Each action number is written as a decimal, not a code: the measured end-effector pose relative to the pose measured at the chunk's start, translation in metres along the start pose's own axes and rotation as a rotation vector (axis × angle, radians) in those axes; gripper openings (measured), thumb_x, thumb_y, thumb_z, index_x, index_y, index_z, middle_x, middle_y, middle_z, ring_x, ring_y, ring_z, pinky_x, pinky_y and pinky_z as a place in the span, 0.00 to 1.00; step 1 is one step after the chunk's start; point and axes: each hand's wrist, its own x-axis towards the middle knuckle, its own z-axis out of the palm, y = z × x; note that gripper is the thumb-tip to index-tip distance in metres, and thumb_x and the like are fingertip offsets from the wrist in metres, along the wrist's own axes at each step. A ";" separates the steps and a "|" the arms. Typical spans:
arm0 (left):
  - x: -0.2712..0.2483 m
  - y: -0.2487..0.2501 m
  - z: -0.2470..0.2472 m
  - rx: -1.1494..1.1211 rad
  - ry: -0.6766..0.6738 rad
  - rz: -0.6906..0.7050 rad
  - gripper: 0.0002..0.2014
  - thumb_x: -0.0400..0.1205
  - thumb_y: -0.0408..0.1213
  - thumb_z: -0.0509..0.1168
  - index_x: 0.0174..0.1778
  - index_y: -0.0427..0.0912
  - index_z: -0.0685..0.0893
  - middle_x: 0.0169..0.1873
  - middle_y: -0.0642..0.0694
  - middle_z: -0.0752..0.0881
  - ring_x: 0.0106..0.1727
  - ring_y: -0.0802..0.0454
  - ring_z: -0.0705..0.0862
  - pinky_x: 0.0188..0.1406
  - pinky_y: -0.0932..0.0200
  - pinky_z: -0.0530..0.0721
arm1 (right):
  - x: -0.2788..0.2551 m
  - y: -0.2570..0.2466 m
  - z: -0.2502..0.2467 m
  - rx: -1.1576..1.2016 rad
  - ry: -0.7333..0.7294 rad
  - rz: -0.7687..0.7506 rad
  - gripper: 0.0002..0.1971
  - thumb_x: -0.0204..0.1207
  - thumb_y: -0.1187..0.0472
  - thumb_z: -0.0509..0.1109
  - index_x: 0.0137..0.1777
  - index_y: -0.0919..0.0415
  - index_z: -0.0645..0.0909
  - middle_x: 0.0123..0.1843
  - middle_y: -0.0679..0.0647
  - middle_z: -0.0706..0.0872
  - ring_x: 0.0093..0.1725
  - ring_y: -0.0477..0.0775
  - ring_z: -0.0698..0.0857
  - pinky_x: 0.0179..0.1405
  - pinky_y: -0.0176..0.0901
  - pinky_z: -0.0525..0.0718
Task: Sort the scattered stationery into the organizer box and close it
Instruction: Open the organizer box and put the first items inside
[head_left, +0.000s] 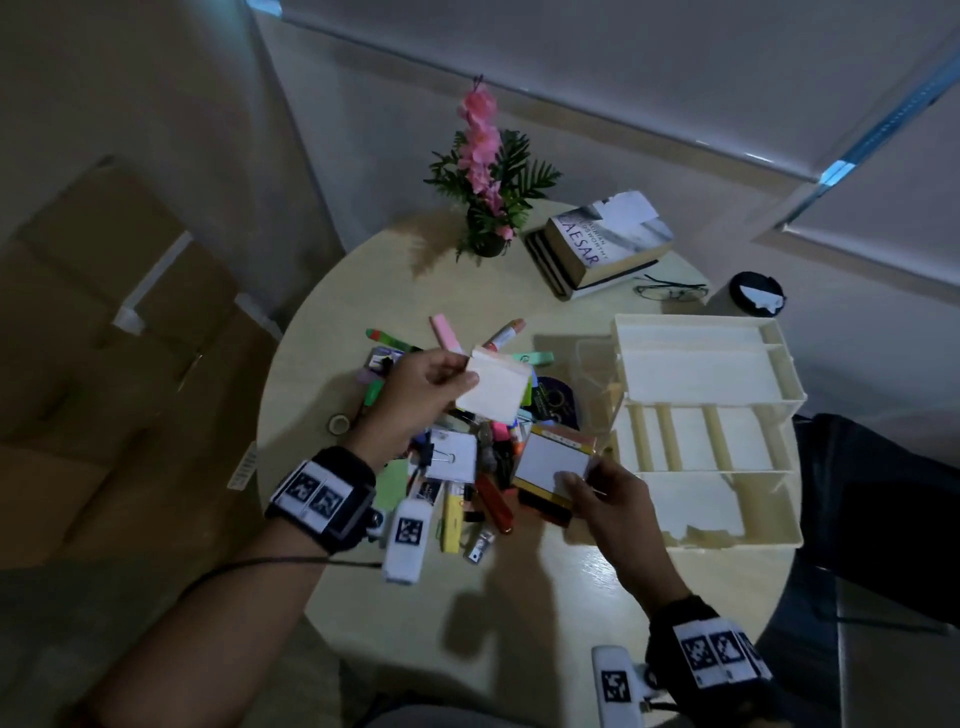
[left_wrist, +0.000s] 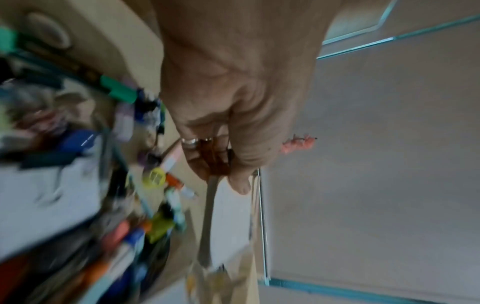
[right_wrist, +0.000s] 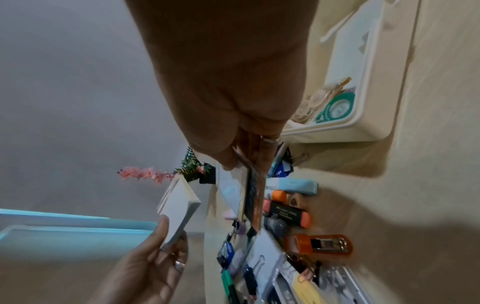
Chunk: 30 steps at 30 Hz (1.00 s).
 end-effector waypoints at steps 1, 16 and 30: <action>-0.013 -0.005 0.012 -0.045 -0.080 -0.046 0.10 0.83 0.31 0.76 0.60 0.38 0.91 0.51 0.44 0.95 0.50 0.53 0.93 0.47 0.56 0.91 | -0.001 -0.002 -0.006 0.048 -0.019 -0.003 0.03 0.83 0.63 0.78 0.47 0.59 0.89 0.45 0.52 0.96 0.42 0.54 0.92 0.43 0.52 0.90; -0.101 -0.033 0.167 0.331 -0.128 -0.175 0.11 0.83 0.44 0.77 0.48 0.39 0.88 0.38 0.41 0.93 0.34 0.47 0.92 0.34 0.50 0.92 | -0.034 0.043 -0.108 0.261 -0.173 0.034 0.15 0.82 0.53 0.79 0.62 0.64 0.92 0.55 0.66 0.95 0.54 0.64 0.93 0.60 0.62 0.91; -0.115 -0.055 0.221 0.941 0.033 0.068 0.16 0.81 0.44 0.77 0.61 0.46 0.84 0.61 0.46 0.81 0.56 0.46 0.84 0.60 0.46 0.83 | 0.053 0.086 -0.210 -0.078 0.008 0.180 0.07 0.78 0.69 0.76 0.39 0.70 0.88 0.38 0.63 0.90 0.38 0.62 0.90 0.37 0.58 0.92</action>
